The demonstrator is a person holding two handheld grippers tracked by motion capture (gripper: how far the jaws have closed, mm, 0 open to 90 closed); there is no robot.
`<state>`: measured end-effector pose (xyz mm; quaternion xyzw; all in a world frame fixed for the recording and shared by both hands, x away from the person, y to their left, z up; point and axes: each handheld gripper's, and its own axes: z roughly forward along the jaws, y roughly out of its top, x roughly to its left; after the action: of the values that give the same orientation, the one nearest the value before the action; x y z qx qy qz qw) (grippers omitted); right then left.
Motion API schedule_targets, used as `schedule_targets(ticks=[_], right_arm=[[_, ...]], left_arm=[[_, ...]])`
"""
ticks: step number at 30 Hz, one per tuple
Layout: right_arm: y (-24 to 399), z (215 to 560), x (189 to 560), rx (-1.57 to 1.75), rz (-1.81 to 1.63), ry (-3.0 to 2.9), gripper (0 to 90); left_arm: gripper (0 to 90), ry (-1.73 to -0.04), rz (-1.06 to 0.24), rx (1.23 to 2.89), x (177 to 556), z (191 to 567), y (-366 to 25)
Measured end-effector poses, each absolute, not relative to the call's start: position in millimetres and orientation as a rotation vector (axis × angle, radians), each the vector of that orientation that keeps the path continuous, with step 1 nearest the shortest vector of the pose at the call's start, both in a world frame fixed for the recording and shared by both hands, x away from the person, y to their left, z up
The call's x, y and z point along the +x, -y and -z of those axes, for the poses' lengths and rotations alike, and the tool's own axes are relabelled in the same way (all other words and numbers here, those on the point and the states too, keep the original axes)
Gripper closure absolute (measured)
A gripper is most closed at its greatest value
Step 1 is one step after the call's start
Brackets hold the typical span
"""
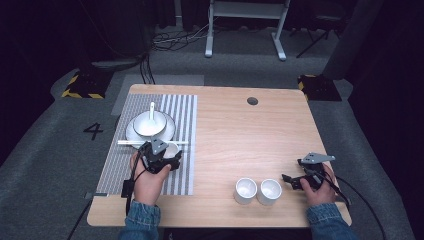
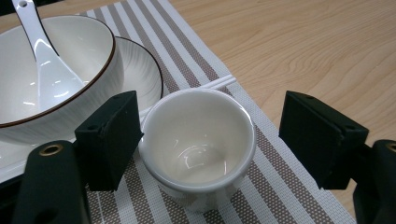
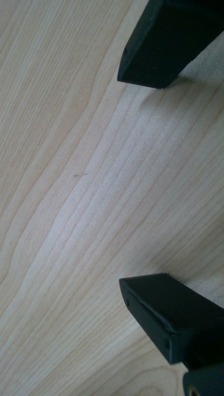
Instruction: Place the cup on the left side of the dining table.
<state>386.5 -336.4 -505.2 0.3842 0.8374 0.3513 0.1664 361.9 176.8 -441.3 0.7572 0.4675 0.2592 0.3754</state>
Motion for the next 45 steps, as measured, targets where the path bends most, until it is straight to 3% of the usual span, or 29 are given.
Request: schedule_targets(ticks=[19, 45], right_arm=[[336.4, 505.2, 386.5, 1.093, -1.0, -2.384, 3.4], [336.4, 505.2, 386.5, 1.093, -1.0, -2.384, 3.4]], left_arm=[[28.3, -1.125, -0.607, 1.92, 317.3, 418.8, -186.4], [26.3, -1.166, -0.673, 1.914, 268.8, 413.3, -221.7]])
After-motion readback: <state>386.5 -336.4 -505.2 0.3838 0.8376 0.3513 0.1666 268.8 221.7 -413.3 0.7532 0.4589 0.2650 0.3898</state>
